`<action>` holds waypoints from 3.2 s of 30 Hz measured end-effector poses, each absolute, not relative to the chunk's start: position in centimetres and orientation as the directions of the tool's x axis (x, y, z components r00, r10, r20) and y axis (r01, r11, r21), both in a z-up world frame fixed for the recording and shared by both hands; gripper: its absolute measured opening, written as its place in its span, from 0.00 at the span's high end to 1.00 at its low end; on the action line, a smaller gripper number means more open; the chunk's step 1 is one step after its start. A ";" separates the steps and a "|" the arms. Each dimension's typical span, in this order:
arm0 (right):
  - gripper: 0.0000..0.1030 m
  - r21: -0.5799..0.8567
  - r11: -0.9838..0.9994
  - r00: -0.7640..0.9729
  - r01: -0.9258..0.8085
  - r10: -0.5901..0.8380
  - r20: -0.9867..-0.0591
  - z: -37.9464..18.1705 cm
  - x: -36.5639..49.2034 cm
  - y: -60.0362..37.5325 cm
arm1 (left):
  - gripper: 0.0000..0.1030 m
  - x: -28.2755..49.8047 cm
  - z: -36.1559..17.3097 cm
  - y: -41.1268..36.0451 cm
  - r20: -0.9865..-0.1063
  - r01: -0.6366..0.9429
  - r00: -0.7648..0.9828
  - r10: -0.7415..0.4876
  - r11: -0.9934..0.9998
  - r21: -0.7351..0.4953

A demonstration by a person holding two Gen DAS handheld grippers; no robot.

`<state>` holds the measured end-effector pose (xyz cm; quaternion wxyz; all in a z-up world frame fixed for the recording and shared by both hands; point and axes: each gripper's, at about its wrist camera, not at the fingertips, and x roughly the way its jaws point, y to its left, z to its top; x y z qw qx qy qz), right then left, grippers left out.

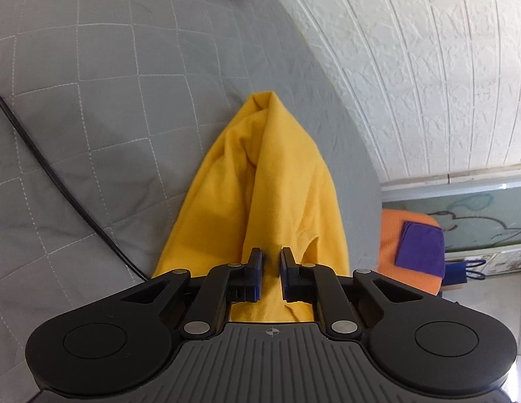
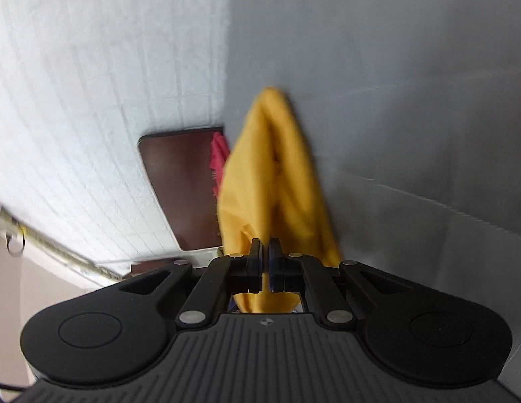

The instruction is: Fold clothes

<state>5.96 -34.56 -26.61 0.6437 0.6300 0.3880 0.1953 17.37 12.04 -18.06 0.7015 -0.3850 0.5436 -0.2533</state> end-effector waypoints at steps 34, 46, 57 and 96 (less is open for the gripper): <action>0.77 0.690 0.724 0.488 0.019 0.596 -0.638 -18.7 5.3 -27.9 | 0.26 16.8 -13.6 10.3 -0.627 0.223 0.448 -0.637 0.759 -0.611; 0.86 0.612 0.790 0.484 0.040 0.520 -0.704 -19.6 8.9 -27.0 | 0.26 17.2 -15.4 9.5 -0.658 0.203 0.410 -0.632 0.766 -0.610; 0.91 0.916 0.379 0.497 0.131 0.774 -0.391 -21.5 9.5 -29.7 | 0.23 17.4 -15.5 10.7 -0.645 0.190 0.422 -0.637 0.758 -0.624; 1.00 0.638 0.723 0.594 0.267 0.398 -0.699 -22.8 22.0 -32.2 | 0.21 27.5 -18.7 5.0 -0.742 0.200 0.433 -0.511 0.857 -0.474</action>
